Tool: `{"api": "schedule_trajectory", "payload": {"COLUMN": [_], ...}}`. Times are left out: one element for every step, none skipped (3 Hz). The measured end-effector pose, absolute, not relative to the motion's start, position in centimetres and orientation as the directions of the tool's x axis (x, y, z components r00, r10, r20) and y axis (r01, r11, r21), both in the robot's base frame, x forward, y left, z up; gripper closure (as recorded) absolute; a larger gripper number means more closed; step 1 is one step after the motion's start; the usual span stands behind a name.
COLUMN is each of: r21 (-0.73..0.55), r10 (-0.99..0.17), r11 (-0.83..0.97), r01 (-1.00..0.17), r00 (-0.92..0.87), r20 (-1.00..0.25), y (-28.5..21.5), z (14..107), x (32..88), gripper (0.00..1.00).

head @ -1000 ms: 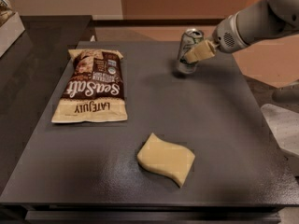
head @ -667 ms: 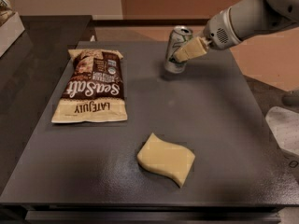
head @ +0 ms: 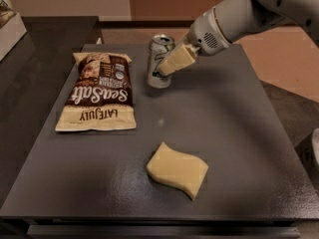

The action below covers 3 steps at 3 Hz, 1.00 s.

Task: Move 7up can near brown chip bag

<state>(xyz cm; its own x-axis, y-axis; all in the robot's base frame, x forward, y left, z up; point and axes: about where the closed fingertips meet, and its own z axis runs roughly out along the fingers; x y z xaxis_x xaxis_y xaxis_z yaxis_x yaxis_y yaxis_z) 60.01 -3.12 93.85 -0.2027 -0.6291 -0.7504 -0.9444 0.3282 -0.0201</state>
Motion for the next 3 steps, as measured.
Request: {"api": "schedule_trajectory", "payload": {"r21": [-0.032, -0.045, -0.051], "r10": [-0.673, -0.722, -0.746], "r11": [0.255, 0.204, 0.193], "r01": [-0.966, -0.978, -0.98], "r00": [-0.154, -0.119, -0.113], "r20": [-0.723, -0.681, -0.656], "y": [-0.4, 1.7, 2.3], "z": [93.0, 91.4, 90.4], "x": [58.5, 57.5, 57.2], "gripper": [1.0, 0.98, 0.77]}}
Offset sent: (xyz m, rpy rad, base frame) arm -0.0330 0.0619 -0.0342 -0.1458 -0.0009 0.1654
